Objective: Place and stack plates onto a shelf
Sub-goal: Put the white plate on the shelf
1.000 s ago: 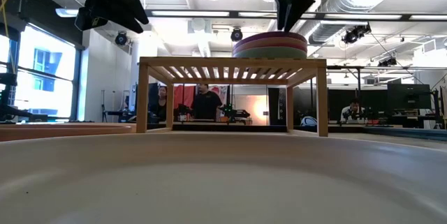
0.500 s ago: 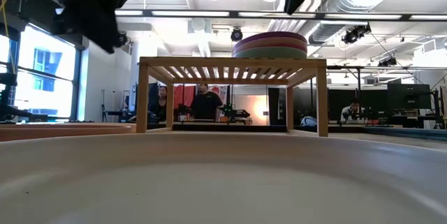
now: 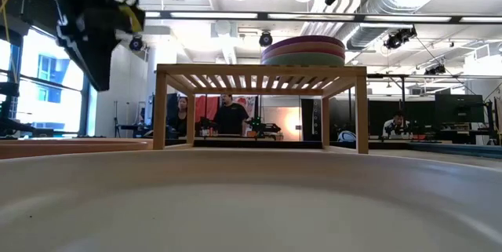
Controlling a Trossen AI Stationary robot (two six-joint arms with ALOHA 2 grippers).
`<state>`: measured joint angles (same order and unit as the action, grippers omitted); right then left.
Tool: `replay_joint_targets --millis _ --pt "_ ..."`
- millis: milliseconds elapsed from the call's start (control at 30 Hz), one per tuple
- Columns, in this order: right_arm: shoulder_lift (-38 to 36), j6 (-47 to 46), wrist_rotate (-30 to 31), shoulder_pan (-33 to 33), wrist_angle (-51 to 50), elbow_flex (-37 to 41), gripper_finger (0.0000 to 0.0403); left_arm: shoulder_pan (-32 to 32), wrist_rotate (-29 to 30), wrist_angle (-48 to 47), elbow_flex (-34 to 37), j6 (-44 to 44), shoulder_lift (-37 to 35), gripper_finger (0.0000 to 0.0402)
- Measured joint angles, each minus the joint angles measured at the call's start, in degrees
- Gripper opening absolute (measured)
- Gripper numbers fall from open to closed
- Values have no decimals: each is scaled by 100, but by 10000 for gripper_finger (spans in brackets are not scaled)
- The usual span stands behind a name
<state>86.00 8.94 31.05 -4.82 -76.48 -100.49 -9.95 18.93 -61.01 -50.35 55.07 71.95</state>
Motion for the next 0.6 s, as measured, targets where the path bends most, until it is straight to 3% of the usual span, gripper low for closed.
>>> replay_joint_targets --millis 333,600 --pt "0 1 0 0 -5 0 115 972 -390 -183 103 -1445 398 81" --pt "2 1 0 0 -20 4 115 1306 -736 -79 679 -1879 436 81"
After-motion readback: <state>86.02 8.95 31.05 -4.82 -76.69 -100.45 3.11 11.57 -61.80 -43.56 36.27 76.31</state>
